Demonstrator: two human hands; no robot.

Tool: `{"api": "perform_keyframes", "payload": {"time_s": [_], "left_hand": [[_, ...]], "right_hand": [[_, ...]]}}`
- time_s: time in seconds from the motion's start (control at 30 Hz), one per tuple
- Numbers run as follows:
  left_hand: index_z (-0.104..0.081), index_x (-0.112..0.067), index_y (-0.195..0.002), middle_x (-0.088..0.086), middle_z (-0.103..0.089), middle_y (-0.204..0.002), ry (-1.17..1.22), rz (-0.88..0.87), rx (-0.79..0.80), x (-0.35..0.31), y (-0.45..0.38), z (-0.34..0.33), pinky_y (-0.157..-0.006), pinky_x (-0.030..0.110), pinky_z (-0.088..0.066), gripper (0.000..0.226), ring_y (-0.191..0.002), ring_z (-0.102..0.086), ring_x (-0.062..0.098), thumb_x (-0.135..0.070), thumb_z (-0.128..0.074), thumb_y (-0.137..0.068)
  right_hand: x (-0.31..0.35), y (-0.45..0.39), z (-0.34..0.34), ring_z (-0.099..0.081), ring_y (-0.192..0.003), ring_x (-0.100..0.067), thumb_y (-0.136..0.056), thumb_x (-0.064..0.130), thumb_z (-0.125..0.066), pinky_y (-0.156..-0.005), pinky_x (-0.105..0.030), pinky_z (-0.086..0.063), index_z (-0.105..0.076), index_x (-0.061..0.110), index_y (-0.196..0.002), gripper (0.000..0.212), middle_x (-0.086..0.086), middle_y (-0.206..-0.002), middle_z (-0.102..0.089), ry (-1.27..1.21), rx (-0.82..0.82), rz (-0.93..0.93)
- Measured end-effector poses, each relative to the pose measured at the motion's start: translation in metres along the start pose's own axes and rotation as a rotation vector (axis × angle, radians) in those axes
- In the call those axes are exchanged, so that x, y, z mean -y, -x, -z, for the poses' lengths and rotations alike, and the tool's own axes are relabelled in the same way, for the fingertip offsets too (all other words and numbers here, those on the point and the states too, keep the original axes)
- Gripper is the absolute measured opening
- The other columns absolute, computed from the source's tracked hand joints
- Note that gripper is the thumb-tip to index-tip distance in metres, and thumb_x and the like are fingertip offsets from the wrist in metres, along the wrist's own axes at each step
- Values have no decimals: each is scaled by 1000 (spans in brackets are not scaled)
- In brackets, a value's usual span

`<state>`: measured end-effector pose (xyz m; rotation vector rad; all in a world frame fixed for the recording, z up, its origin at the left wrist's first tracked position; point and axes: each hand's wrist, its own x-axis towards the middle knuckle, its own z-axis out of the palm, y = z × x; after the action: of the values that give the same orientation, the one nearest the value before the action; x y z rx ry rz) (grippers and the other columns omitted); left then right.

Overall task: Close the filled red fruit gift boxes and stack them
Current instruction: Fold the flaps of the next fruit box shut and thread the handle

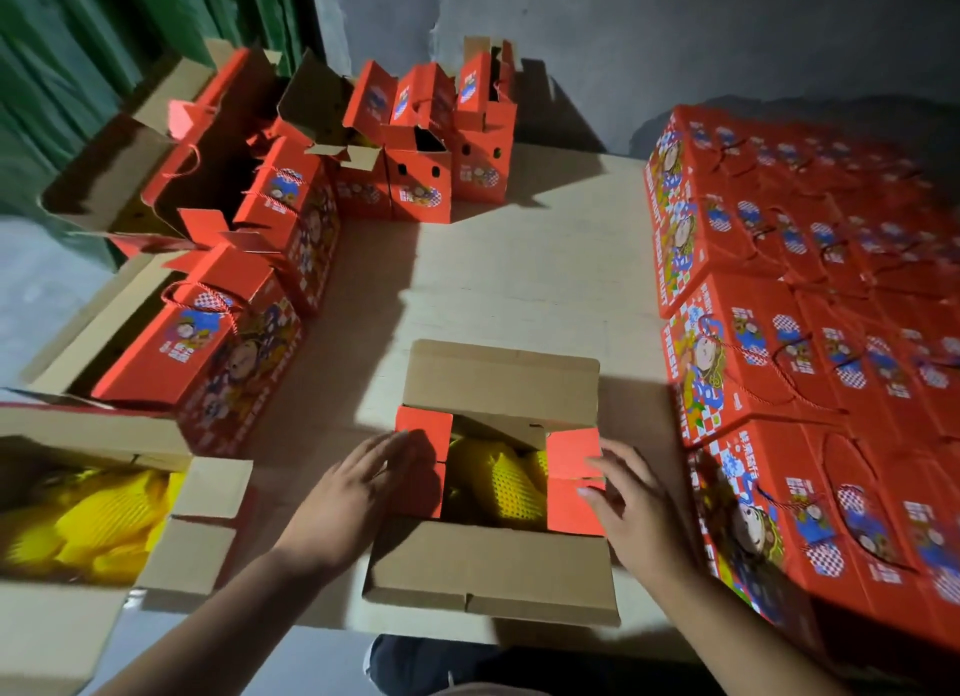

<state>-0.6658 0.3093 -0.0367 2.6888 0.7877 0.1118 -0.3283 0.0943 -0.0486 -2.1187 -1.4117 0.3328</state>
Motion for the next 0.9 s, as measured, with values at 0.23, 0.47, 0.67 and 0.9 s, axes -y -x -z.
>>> {"api": "perform_keyframes", "payload": {"time_s": [0.23, 0.47, 0.67, 0.9], "left_hand": [[21, -44, -160, -23, 29, -167, -46, 18, 244, 5, 20, 9, -131, 40, -13, 81, -155, 25, 3, -13, -32, -106], [4, -55, -161, -34, 12, -167, 74, -17, 247, 3, 20, 27, -128, 27, -14, 83, -153, 12, -12, -66, -50, -99], [-37, -33, -161, -13, -72, -126, 405, 285, -102, -11, 1, 24, -87, 34, -60, 73, -99, -74, 8, -33, -73, -97], [-49, -30, -148, 6, -41, -142, -11, 63, -12, -28, -20, 21, -94, 46, -56, 76, -121, -47, 29, -73, -56, -86]], "right_hand": [[-9, 22, 9, -15, -160, -8, -97, -4, -50, -127, -26, -19, -39, 25, -162, 72, 25, -170, -18, 142, 312, 185], [-10, 27, 33, -4, -161, -5, -94, 28, -69, -123, -11, -12, -36, 33, -162, 75, 26, -171, -15, 36, 456, 200], [6, 11, 14, -66, -120, -1, -89, 32, -78, -97, -30, -57, -53, 52, -140, 60, 21, -124, -72, -445, 69, -257], [16, 9, 6, -55, -126, -10, -93, 33, -74, -101, -24, -45, -63, 21, -125, 36, 14, -142, -46, 3, 29, -7]]}}
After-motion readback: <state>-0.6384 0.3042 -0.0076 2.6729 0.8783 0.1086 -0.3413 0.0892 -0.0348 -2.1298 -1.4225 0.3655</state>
